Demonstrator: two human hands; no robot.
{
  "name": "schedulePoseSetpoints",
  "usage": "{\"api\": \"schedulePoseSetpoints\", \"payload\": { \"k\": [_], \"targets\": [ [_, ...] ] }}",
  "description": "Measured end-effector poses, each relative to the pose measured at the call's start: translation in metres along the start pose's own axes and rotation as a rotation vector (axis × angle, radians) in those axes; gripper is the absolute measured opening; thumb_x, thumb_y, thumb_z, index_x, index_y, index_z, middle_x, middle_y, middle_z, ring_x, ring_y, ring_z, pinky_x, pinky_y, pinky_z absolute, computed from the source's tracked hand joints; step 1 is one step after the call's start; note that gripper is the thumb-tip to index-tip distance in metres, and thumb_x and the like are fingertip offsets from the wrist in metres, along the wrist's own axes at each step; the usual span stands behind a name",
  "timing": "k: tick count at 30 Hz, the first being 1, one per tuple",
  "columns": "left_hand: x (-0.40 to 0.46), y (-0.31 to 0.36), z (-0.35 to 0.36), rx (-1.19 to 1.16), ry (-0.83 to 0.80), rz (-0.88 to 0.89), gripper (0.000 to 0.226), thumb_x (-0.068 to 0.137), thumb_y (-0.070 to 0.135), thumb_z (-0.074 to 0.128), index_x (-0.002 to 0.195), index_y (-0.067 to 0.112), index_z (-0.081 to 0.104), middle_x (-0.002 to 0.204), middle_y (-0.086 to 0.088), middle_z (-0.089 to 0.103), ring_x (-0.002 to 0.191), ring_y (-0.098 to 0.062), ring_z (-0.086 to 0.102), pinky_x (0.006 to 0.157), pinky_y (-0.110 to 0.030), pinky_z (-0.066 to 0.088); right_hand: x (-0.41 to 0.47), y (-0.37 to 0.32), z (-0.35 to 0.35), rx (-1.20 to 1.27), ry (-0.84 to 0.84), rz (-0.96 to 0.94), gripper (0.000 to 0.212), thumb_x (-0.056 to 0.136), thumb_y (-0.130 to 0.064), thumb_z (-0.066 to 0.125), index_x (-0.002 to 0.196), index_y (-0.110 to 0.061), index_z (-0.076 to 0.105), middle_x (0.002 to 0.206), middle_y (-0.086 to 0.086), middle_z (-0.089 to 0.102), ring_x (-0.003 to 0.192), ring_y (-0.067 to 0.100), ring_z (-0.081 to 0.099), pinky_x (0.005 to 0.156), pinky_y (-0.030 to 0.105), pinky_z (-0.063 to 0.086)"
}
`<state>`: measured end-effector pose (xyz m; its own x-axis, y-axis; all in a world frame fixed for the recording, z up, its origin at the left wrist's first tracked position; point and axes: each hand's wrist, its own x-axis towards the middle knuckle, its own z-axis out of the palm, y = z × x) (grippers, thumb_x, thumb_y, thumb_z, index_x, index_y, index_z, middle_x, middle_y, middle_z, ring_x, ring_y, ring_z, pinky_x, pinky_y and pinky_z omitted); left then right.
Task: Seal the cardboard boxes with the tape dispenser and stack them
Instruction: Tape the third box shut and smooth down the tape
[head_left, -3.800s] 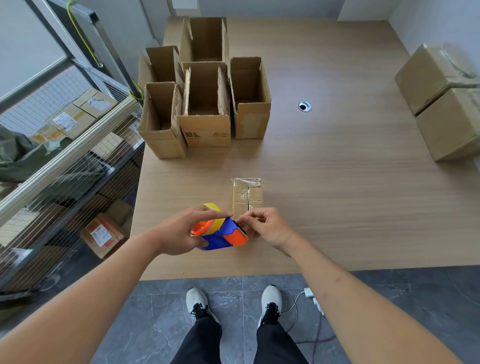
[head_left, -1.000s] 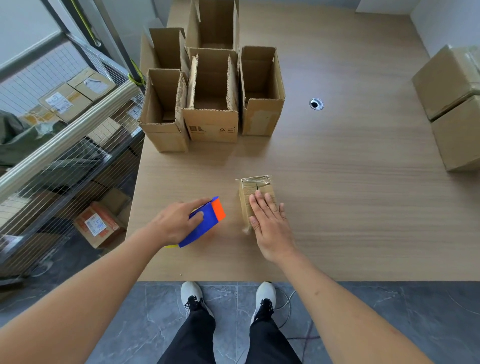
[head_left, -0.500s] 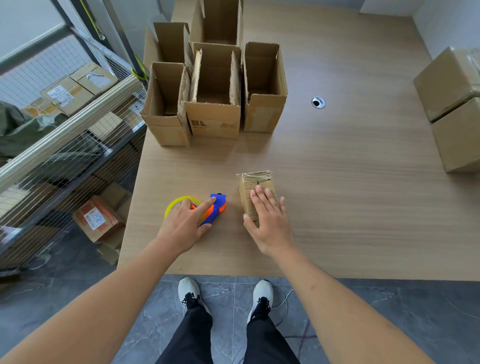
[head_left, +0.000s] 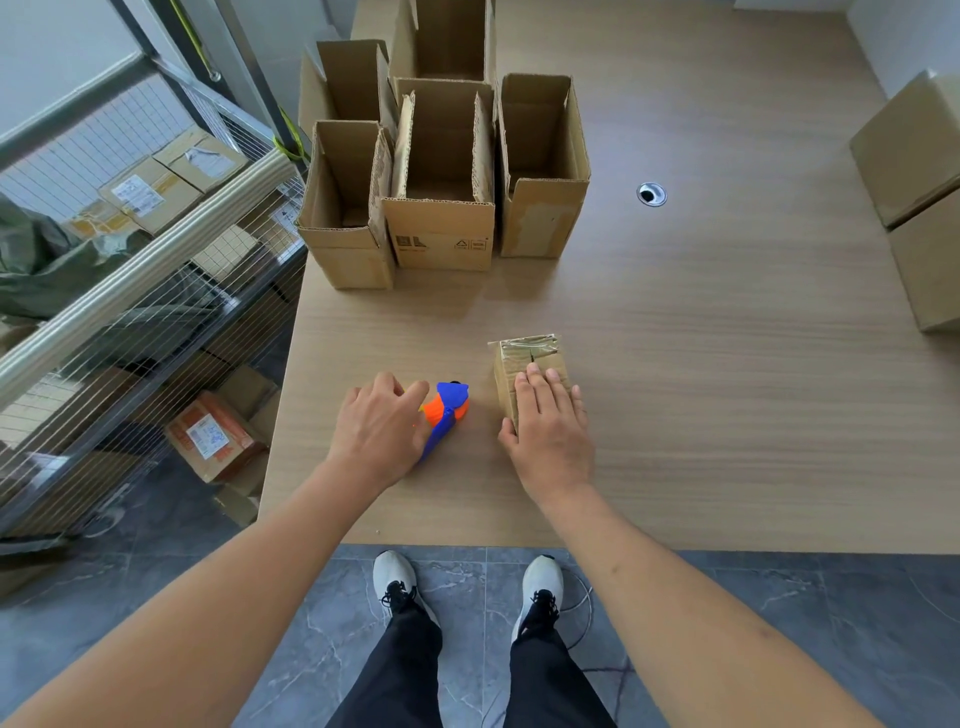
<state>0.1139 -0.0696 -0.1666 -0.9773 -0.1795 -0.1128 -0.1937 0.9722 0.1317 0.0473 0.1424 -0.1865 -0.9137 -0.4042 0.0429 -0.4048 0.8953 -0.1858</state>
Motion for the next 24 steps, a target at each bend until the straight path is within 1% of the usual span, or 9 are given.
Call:
{"api": "schedulePoseSetpoints", "payload": {
  "k": [8,11,13,15,16,17,19,21,24],
  "targets": [
    [0.002,0.005,0.006,-0.150,0.042,0.089,0.017,0.084,0.013,0.062,0.100,0.012,0.065,0.100,-0.012,0.055,0.072,-0.034,0.053,0.068,-0.039,0.044,0.000,-0.002,0.008,-0.144,0.020,-0.048,0.089,0.060,-0.039,0.095,0.135,-0.007,0.060,0.142,0.012,0.060,0.131,0.032,0.057,0.107,0.056,0.046],
    [0.003,0.008,0.006,-0.193,0.042,0.098,0.020,0.085,0.015,0.063,0.105,0.012,0.067,0.104,-0.012,0.055,0.076,-0.035,0.055,0.070,-0.040,0.045,-0.002,0.001,0.007,-0.122,-0.024,-0.051,0.106,0.053,-0.055,0.092,0.141,-0.008,0.056,0.147,0.009,0.056,0.136,0.030,0.053,0.111,0.053,0.043],
    [0.005,0.012,0.004,-0.230,0.040,0.125,0.024,0.087,0.018,0.064,0.111,0.015,0.068,0.109,-0.012,0.055,0.082,-0.036,0.058,0.072,-0.043,0.050,-0.004,0.007,-0.002,-0.082,-0.106,-0.072,0.122,0.050,-0.072,0.084,0.149,-0.010,0.048,0.155,0.007,0.047,0.143,0.028,0.045,0.116,0.050,0.035],
    [0.007,0.019,0.003,-0.272,0.042,0.173,0.030,0.088,0.015,0.067,0.117,0.015,0.069,0.116,-0.015,0.056,0.088,-0.038,0.061,0.070,-0.044,0.053,-0.002,0.018,-0.013,-0.022,-0.231,-0.106,0.134,0.052,-0.083,0.075,0.159,-0.016,0.030,0.166,0.000,0.028,0.153,0.022,0.027,0.122,0.044,0.022],
    [0.008,0.023,0.003,-0.285,0.043,0.209,0.032,0.087,0.013,0.067,0.120,0.014,0.069,0.122,-0.017,0.055,0.091,-0.039,0.063,0.071,-0.044,0.055,0.000,0.024,-0.020,0.019,-0.310,-0.130,0.136,0.055,-0.083,0.073,0.162,-0.019,0.020,0.169,-0.003,0.016,0.156,0.018,0.015,0.124,0.040,0.014],
    [0.009,0.028,0.002,-0.290,0.046,0.246,0.034,0.088,0.011,0.067,0.121,0.012,0.068,0.128,-0.018,0.054,0.094,-0.041,0.063,0.074,-0.045,0.056,0.003,0.031,-0.028,0.076,-0.377,-0.158,0.137,0.059,-0.080,0.075,0.164,-0.020,0.011,0.171,-0.006,0.007,0.157,0.014,0.006,0.125,0.036,0.008],
    [0.012,0.039,0.001,-0.303,0.070,0.306,0.035,0.089,0.010,0.065,0.124,0.011,0.067,0.137,-0.018,0.052,0.104,-0.040,0.063,0.080,-0.045,0.058,0.009,0.043,-0.040,0.236,-0.466,-0.184,0.129,0.070,-0.062,0.082,0.164,-0.020,0.004,0.170,-0.008,0.000,0.155,0.007,-0.003,0.126,0.029,0.002],
    [0.014,0.050,0.001,-0.326,0.097,0.356,0.035,0.092,0.011,0.063,0.126,0.009,0.066,0.142,-0.016,0.052,0.117,-0.037,0.061,0.086,-0.046,0.058,0.012,0.053,-0.046,0.364,-0.505,-0.190,0.117,0.078,-0.042,0.085,0.163,-0.022,0.008,0.169,-0.009,0.004,0.152,0.001,-0.002,0.126,0.027,0.006],
    [0.015,0.065,0.005,-0.353,0.098,0.406,0.037,0.096,0.016,0.063,0.132,0.006,0.063,0.147,-0.014,0.051,0.137,-0.033,0.050,0.101,-0.047,0.053,0.012,0.065,-0.042,0.420,-0.482,-0.216,0.104,0.083,-0.026,0.084,0.162,-0.021,0.017,0.168,-0.008,0.015,0.153,0.004,0.009,0.126,0.033,0.018]
  ]
}}
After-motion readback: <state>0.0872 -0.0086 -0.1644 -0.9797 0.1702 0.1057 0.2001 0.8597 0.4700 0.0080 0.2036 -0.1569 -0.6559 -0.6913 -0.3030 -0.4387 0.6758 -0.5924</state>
